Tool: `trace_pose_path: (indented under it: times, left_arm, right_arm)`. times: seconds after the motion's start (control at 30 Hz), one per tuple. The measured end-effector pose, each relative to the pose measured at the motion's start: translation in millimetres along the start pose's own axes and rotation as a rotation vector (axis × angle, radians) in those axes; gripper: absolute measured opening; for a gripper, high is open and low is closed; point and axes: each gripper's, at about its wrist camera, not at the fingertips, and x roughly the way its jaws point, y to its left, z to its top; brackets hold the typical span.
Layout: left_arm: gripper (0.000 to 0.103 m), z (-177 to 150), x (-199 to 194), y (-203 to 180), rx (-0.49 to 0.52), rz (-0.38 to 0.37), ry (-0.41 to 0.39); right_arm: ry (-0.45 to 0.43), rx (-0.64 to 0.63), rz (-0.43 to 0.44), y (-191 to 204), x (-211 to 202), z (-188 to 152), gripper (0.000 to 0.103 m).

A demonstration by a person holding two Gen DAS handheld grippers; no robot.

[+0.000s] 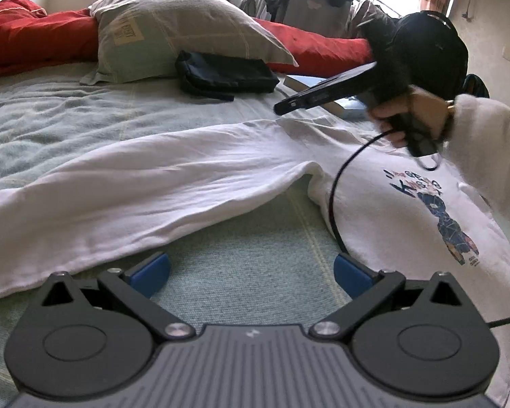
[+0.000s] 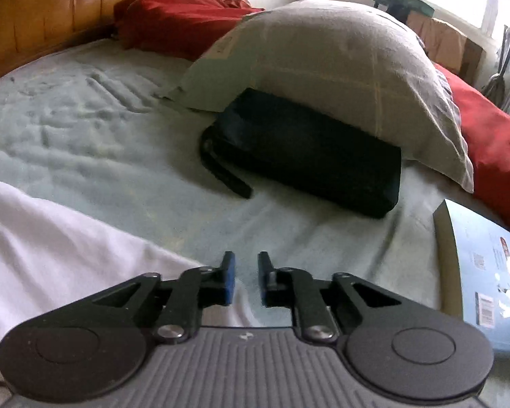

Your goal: Fold clothes

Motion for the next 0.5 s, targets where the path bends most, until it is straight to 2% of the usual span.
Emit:
trace_pose_path:
  times: [0.03,0.07,0.17,0.3,0.37,0.47,0.5]
  left_arm:
    - [0.102,0,0,0,0.000,0.000,-0.001]
    - [0.102,0,0,0,0.000,0.000,-0.001]
    - [0.102,0,0,-1,0.002,0.000,-0.002]
    - [0.102,0,0,0,0.003,0.001,-0.002]
    - [0.102,-1,0,0,0.003,0.001,-0.003]
    - [0.102,-1,0,0,0.002,0.001,-0.004]
    - [0.102,-1,0,0,0.001,0.000,-0.004]
  right_arm:
    - [0.005,0.010,-0.008,1,-8,1,0.056]
    - [0.018,0.026,-0.022,1,-15,-1,0.061]
    - [0.097,0.130,-0.035,-7,-26,-10,0.062]
    - [0.180,0.400,0.026,-40,-1,-33,0.062]
    - [0.127,0.459,0.027,-52,15,-33,0.064]
    - [0.064,0.448,-0.010,-56,31,-18,0.065]
    - [0.069,0.436,-0.027,-57,35,-14,0.065]
